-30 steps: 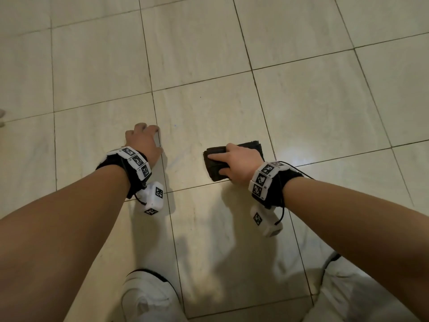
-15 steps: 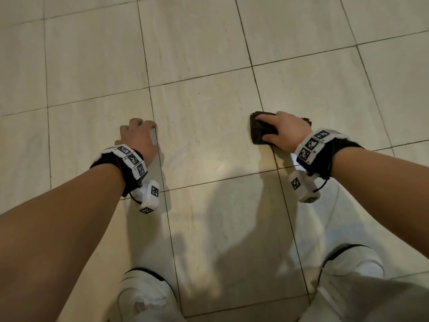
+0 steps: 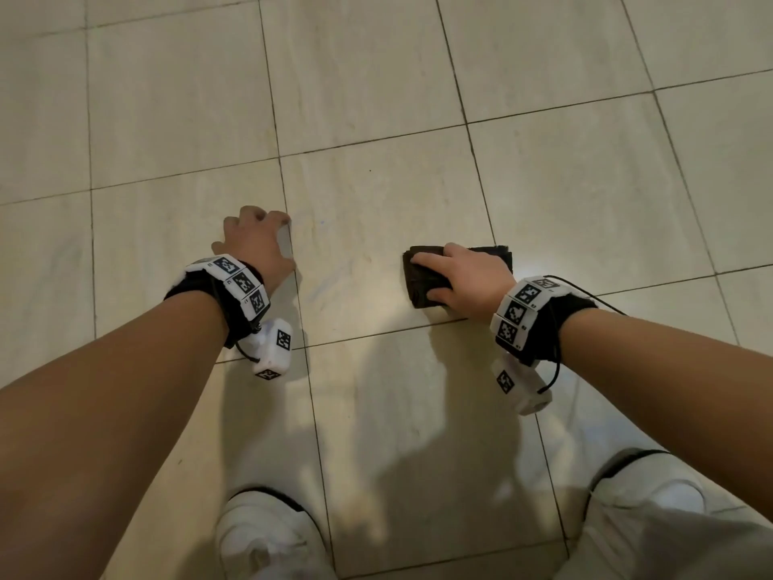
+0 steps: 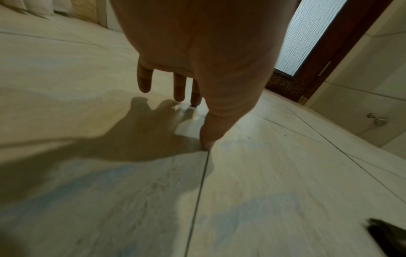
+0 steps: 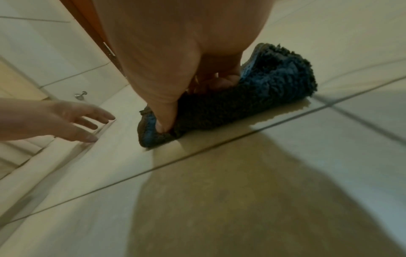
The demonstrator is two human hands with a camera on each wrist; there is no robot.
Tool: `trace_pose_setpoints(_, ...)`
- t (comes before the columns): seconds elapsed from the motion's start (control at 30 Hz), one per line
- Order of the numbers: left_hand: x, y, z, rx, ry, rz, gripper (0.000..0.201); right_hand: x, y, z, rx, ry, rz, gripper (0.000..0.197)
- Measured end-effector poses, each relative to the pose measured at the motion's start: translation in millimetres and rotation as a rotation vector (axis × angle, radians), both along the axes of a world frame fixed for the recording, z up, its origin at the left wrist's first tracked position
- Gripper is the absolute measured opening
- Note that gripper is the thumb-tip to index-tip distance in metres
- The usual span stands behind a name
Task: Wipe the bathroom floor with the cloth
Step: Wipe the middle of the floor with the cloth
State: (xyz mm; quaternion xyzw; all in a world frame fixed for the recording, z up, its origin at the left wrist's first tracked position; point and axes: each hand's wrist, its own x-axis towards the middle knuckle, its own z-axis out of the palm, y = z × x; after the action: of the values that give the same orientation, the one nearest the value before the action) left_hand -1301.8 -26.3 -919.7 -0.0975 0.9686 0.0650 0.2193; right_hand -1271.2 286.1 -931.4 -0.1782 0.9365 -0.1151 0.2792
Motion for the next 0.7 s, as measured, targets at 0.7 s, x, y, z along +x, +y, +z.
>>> trace_pose_setpoints(0.7, -4.8, -28.8, -9.0, 0.043, 0.044, 0.04, 0.066, 4.6, -145.7, -8.4, -0.014, 0.075, 0.257, 0.054)
